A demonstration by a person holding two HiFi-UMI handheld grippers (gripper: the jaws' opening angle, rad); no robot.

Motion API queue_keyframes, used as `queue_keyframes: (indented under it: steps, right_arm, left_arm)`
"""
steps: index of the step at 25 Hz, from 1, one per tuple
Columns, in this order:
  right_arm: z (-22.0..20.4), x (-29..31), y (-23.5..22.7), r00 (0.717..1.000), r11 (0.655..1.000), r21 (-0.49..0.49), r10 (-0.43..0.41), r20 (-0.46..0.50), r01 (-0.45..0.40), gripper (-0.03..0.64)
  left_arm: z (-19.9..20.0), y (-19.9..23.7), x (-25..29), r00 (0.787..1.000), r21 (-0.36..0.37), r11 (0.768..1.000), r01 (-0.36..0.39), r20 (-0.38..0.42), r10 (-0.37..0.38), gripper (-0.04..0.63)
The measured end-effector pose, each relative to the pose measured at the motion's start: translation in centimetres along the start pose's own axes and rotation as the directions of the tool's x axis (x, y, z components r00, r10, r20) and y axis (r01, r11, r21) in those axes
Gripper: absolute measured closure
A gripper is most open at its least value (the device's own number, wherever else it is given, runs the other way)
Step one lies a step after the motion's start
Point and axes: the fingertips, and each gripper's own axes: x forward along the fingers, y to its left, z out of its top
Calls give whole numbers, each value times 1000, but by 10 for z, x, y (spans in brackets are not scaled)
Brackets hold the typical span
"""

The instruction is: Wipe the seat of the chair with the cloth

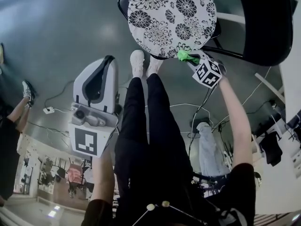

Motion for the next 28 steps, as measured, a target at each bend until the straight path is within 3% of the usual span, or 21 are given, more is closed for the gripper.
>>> queue_keyframes:
  steps: [4,7,9,11,15,20,25,28]
  right_arm:
    - [21,-20,-13,994,995,75,-74,83,68,532]
    - [44,-52,-23,973,978,163,-160,167,132,532]
    - [63,-81,-28,942,950,255,-240,234,179,531]
    - [85,-117,-29,893,913,344,-331,304,222,531]
    - [130,-204,-13,760,826,483,-506,409,290,531]
    - [184,-321,24,540,742,597,-651,533,305,531]
    - [211,-421,62,331,653,677,-756,564,338,531]
    - [221,-469,92,232,607,703,-794,563,371,532]
  left_arm:
    - [8,-5,-2,1000,14,1000,5,15,-5,589]
    - [22,-12,-7,999,25,1000,13,31,-14,589]
    - [39,-18,-10,998,31,999,24,61,-26,589]
    - [57,-27,-11,996,38,999,38,78,-41,589]
    - [92,-55,-15,992,61,995,81,90,-86,589]
    - [135,-95,-20,982,165,971,175,38,-183,589]
    - [182,-132,-25,969,201,953,226,53,-241,589]
    - [207,-153,-34,966,202,950,239,53,-254,589]
